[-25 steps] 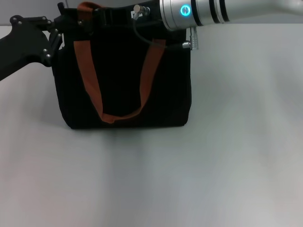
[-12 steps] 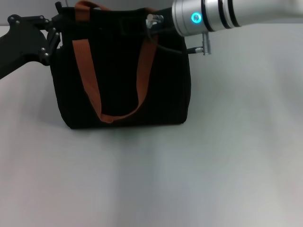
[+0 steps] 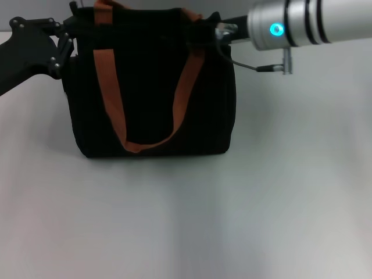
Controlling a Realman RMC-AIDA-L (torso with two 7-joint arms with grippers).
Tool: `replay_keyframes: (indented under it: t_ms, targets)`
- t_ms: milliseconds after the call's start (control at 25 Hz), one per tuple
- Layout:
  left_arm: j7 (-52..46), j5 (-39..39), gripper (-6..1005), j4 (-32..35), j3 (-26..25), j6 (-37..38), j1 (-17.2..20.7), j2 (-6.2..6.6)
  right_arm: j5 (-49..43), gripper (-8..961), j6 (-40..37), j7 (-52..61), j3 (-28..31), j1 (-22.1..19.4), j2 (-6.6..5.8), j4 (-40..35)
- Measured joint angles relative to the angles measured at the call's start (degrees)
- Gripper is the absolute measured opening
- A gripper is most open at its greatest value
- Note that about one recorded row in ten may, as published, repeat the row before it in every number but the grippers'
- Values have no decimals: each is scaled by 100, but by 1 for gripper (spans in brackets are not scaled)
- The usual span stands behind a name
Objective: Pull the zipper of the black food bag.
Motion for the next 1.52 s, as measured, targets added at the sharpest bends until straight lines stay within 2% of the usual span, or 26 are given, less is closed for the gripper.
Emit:
replay_keyframes:
  t_ms: [40,80,160,320,480,520,560,600,720,760,800,840,880,960,1000,1040,1120,1160,1200,1240,1360,1520]
  targets:
    - [0,0,143,0,1,-1,1,0,-99,-3,0,91,19,-214,0,-221]
    - [0,0,144,0,1,-1,1,0,-99,-3,0,91,19,-214,0,-221]
    - [-1,-1,145,2,-2,-9,4,1,-127,-3,-26,139,54,-517,-1,-514]
    - [-2,-2,149,-3,-2,-10,-1,2,-8,-3,-43,142,57,-727,6,-692]
    - [-2,-10,153,-23,-4,-24,-14,3,647,-3,-100,-308,65,-957,4,-737]
    - [-2,-13,154,-30,-4,-30,-15,1,936,-3,-167,-568,82,-1031,0,-727]
    - [-2,-13,155,-32,-5,-43,-12,-12,1625,-3,-351,-1243,134,-1185,-7,-638]
    - [-2,-13,156,-32,-5,-43,-12,-12,1625,22,-351,-1243,134,-1185,-7,-638]
    - [-13,-14,159,-35,-4,-92,-5,-34,2726,96,-743,-2463,247,-1385,-22,-302]
    - [-21,-14,160,-36,-2,-129,9,-46,3371,121,-1132,-3271,394,-1509,-30,-23]
    - [-21,-14,161,-36,-2,-129,9,-46,3371,142,-1132,-3271,394,-1509,-30,-23]
    - [-29,-14,162,-37,-1,-141,14,-51,3616,164,-1587,-3872,586,-1605,-32,179]
    - [-51,-13,162,-37,-1,-158,22,-57,3616,185,-1587,-3872,586,-1605,-32,179]
    - [-204,-11,164,-44,13,-258,32,-64,3697,228,-2386,-4825,866,-1757,-31,561]
    - [-204,-11,165,-44,13,-258,32,-64,3697,249,-2386,-4825,866,-1757,-31,561]
    - [-261,-9,166,-46,24,-295,31,-65,3704,270,-2853,-5505,946,-1848,-32,853]
    - [-339,9,168,-52,36,-346,33,-66,3702,313,-3057,-5821,962,-1897,-34,992]
    - [-384,20,169,-56,41,-367,33,-67,3620,334,-3420,-6561,969,-2025,-57,1243]
    - [-384,20,170,-56,41,-367,33,-67,3620,380,-3420,-6561,969,-2025,-57,1243]
    - [-397,24,171,-57,40,-370,33,-68,3430,427,-3694,-7184,969,-2171,-70,1408]
    - [-501,33,174,-64,31,-410,38,-69,3008,566,-3892,-7853,969,-2397,-67,1496]
    - [-687,41,178,-66,25,-455,43,-48,2628,713,-3818,-8092,969,-2518,-62,1527]
